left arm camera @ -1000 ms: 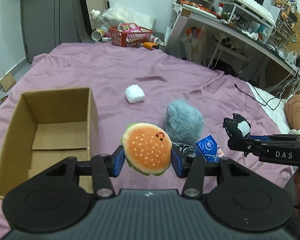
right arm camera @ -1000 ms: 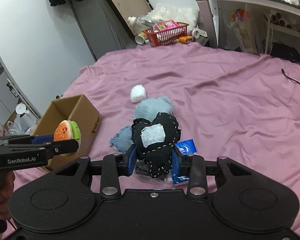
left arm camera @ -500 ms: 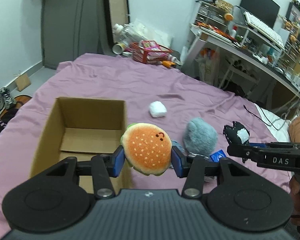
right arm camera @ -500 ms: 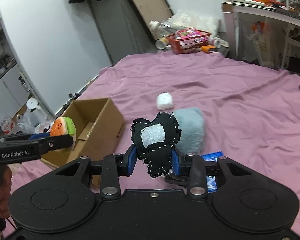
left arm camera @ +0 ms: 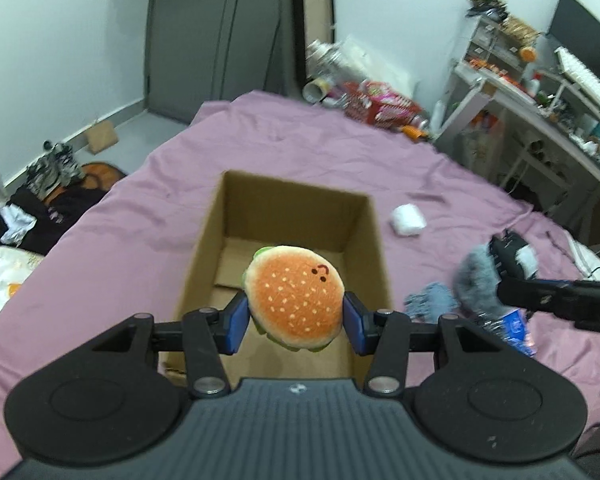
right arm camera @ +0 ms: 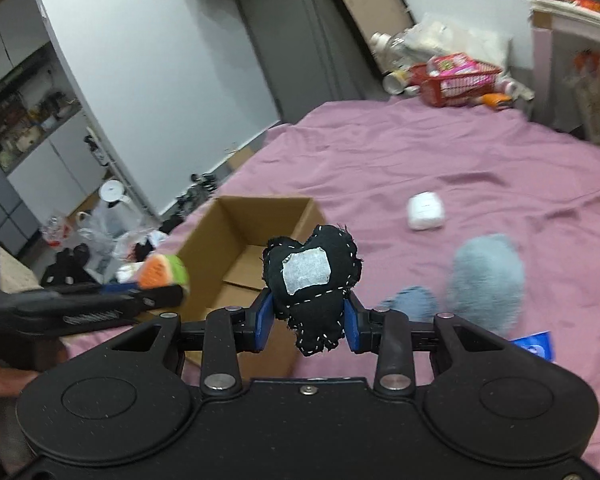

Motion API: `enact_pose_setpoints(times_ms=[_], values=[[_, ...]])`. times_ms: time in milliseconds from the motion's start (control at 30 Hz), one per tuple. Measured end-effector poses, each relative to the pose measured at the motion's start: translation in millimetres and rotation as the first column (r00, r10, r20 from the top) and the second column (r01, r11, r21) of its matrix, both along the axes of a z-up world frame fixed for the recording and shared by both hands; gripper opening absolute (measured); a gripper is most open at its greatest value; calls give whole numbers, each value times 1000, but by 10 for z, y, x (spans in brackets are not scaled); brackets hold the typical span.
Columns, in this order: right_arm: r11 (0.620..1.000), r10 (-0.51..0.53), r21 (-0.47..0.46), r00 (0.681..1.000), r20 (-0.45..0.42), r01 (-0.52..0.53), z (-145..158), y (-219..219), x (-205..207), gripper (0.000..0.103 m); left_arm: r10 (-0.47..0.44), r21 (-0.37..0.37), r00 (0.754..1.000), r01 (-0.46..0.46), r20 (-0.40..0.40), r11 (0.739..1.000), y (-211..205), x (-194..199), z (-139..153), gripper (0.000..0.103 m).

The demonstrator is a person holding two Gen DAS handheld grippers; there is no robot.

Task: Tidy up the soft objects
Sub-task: 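Carry both plushes over the cardboard box and open both tools to drop them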

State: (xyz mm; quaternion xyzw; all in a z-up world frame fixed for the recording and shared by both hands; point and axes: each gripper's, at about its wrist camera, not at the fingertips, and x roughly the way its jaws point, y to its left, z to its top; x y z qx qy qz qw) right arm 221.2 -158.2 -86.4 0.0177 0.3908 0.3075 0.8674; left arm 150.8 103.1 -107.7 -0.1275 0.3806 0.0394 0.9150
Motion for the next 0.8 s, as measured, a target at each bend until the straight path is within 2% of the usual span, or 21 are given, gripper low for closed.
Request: enact_pose_setpoints(times_ms=[467, 667, 800], values=[[995, 97, -11, 995, -23, -98, -118, 550, 32, 36, 0, -51, 998, -3, -65, 999, 209, 112, -309, 50], [994, 105, -21, 994, -40, -106, -203, 639, 42, 36, 1, -100, 993, -12, -114, 995, 264, 159, -434, 53], [994, 103, -23, 994, -42, -104, -211, 655, 60, 36, -9, -98, 993, -3, -117, 995, 217, 112, -459, 55]])
